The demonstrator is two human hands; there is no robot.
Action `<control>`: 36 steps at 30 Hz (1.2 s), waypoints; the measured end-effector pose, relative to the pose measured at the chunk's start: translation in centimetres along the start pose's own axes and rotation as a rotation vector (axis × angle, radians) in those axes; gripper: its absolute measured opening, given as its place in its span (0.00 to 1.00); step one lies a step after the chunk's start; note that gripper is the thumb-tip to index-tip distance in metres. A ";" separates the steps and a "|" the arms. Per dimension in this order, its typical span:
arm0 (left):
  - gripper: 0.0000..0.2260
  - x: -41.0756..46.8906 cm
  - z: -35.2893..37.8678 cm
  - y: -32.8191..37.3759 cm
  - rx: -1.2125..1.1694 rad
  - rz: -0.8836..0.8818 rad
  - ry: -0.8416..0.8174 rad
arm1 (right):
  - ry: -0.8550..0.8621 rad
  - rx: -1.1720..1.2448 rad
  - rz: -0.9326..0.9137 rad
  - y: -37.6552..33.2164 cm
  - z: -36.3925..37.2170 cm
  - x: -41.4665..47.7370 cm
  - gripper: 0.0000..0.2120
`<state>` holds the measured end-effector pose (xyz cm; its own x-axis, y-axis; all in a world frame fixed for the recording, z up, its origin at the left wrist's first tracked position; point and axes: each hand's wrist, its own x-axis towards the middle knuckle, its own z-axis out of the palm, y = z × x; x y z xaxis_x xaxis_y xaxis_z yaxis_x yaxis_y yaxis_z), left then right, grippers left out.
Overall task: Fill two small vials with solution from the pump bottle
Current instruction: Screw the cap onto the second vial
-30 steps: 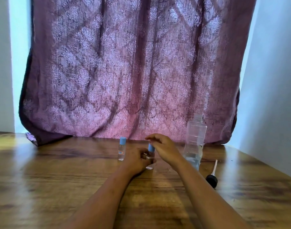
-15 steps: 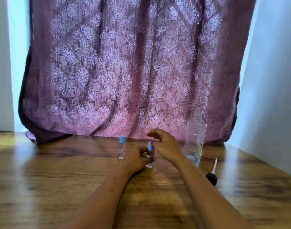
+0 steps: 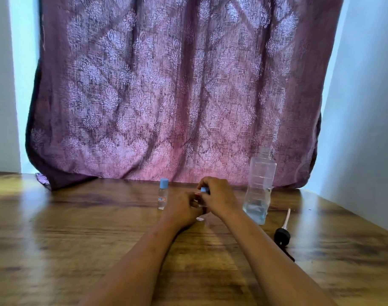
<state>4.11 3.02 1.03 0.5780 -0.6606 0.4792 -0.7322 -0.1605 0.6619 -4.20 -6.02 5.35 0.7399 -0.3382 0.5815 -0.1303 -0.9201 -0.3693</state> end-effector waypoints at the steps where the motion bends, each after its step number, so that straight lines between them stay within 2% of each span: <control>1: 0.11 0.0 0.0 0.0 0.014 0.002 0.005 | 0.016 0.004 -0.001 0.0 0.1 0.0 0.07; 5: 0.12 -0.2 -0.1 -0.1 0.029 0.010 0.028 | 0.056 0.100 0.022 0.6 0.3 -0.1 0.08; 8: 0.10 -0.3 -0.1 -0.1 0.007 0.039 0.030 | -0.079 0.197 0.088 1.2 -0.1 0.0 0.20; 10: 0.13 -0.3 -0.2 -0.2 0.013 0.046 0.015 | -0.172 0.218 0.123 1.6 -0.1 -0.1 0.25; 13: 0.20 -0.4 -0.9 -0.3 0.090 0.093 0.053 | -0.154 0.249 0.160 2.2 0.2 -0.3 0.19; 15: 0.22 -0.4 -1.8 -0.4 0.094 0.124 0.196 | -0.083 0.248 0.167 2.1 0.2 -0.2 0.17; 17: 0.21 -0.4 -3.0 -0.7 0.129 0.113 0.420 | 0.012 0.291 0.185 1.9 0.0 0.0 0.17; 20: 0.22 -0.5 -4.0 -2.4 0.089 -0.038 0.686 | 0.077 0.357 0.218 1.7 0.2 0.4 0.17; 22: 0.26 -0.5 -4.2 -3.6 -0.029 -0.221 0.665 | 0.071 0.351 0.240 1.6 0.5 0.9 0.19; 24: 0.26 -0.3 -4.1 -4.5 -0.082 -0.350 0.538 | 0.042 0.333 0.246 1.5 1.0 1.8 0.21; 26: 0.21 -0.2 -3.7 -4.7 -0.054 -0.367 0.432 | 0.007 0.313 0.244 1.2 1.5 2.5 0.22; 29: 0.17 -0.1 -3.5 -4.7 -0.022 -0.356 0.422 | -0.012 0.292 0.232 0.9 2.5 3.7 0.22; 36: 0.21 0.2 -3.5 -5.4 0.001 -0.390 0.491 | -0.069 0.281 0.271 1.2 4.9 4.5 0.23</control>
<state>9.47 6.32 -0.40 0.9008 -0.1391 0.4113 -0.4339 -0.3225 0.8412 2.23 -7.69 4.01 0.7473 -0.5386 0.3891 -0.1484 -0.7061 -0.6924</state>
